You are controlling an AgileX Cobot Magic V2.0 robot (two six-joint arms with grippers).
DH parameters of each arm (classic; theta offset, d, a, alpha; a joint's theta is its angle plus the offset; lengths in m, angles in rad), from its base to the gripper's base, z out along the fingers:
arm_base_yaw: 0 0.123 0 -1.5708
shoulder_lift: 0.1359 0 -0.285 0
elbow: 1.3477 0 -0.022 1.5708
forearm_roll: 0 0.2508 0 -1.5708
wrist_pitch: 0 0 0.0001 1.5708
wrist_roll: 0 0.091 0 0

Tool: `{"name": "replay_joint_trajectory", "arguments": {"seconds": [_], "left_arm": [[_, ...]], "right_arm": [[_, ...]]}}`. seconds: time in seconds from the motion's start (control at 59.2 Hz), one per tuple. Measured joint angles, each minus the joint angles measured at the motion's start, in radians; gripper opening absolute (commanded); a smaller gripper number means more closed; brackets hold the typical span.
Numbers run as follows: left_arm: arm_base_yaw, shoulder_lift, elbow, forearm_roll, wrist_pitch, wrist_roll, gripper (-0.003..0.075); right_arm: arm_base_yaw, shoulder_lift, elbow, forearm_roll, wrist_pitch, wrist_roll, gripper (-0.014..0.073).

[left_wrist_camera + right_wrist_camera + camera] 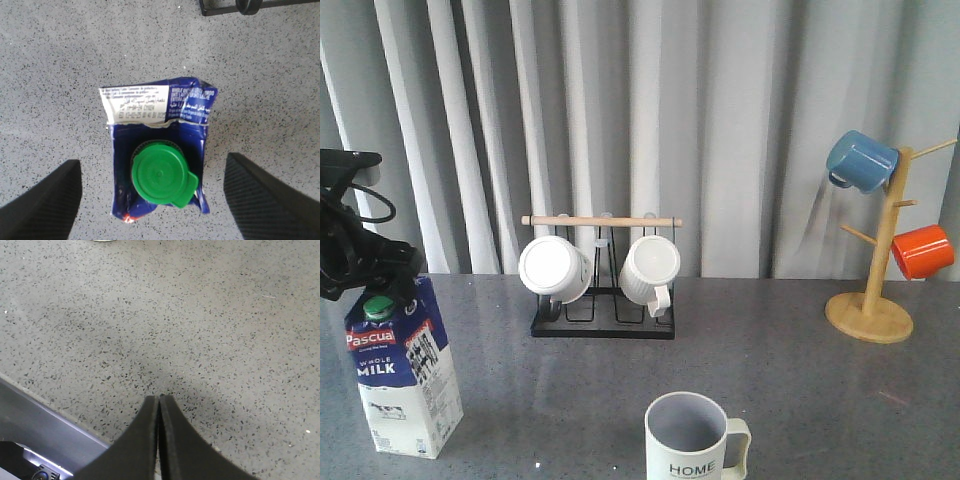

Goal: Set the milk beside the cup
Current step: 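Lower the left gripper over the milk carton top and grasp it, then lift the milk carton with the left gripper and carry it toward the HOME mug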

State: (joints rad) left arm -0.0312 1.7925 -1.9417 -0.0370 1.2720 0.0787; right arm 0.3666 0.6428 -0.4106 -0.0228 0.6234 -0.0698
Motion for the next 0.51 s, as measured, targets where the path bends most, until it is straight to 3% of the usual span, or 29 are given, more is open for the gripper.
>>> {"name": "replay_joint_trajectory", "arguments": {"seconds": [0.506], "left_arm": [[0.0, 0.096, 0.0, 0.0, -0.008, 0.007, 0.0532]], "right_arm": [[0.0, 0.0, 0.0, 0.0, 0.0, 0.0, -0.0008]]}}
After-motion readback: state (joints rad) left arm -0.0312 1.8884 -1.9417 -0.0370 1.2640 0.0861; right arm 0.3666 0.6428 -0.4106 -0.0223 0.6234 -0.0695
